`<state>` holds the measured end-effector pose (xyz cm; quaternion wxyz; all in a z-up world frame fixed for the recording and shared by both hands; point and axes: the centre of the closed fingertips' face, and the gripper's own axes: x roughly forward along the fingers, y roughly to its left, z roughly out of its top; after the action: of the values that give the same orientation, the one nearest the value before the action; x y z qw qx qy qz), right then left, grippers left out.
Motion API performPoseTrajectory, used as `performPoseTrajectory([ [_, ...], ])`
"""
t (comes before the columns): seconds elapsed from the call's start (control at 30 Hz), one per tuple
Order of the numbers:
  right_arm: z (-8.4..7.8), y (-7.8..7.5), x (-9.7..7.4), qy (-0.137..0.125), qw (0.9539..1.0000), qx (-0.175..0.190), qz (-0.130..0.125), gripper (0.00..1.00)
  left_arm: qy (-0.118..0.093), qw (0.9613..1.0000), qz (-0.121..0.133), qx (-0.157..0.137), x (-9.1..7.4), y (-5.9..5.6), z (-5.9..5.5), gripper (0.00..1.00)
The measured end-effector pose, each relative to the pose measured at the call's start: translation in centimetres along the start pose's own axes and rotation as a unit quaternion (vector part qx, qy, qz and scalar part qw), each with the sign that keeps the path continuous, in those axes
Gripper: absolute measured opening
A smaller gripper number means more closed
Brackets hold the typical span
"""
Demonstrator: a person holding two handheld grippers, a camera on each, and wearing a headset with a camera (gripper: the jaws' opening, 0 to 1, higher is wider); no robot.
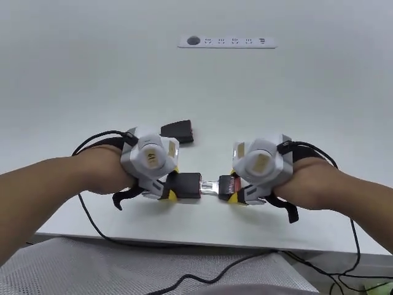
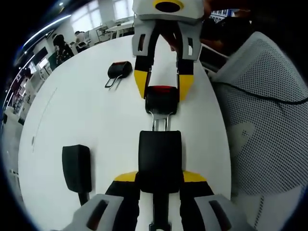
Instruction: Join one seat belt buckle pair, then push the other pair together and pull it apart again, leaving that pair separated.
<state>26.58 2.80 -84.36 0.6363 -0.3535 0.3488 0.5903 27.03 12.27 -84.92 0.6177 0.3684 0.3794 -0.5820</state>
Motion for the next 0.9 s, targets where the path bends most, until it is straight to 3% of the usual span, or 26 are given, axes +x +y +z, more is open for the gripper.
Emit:
performPoseTrajectory([
  [0.5, 0.7, -0.2, 0.4, -0.029, 0.9993, 0.023, -0.003, 0.3, -0.004, 1.0, -0.005, 0.003, -0.1, -0.2, 0.3, 0.32],
  [0.67, 1.0, 0.1, 0.4, -0.027, 0.9991, 0.029, -0.013, 0.29, -0.011, 0.9999, -0.001, -0.003, 0.0, -0.2, 0.5, 0.31],
  [0.9, 1.1, 0.2, 0.3, -0.018, 0.9997, 0.008, -0.011, 0.28, -0.004, 1.0, -0.005, 0.005, 0.1, -0.5, 0.8, 0.31],
])
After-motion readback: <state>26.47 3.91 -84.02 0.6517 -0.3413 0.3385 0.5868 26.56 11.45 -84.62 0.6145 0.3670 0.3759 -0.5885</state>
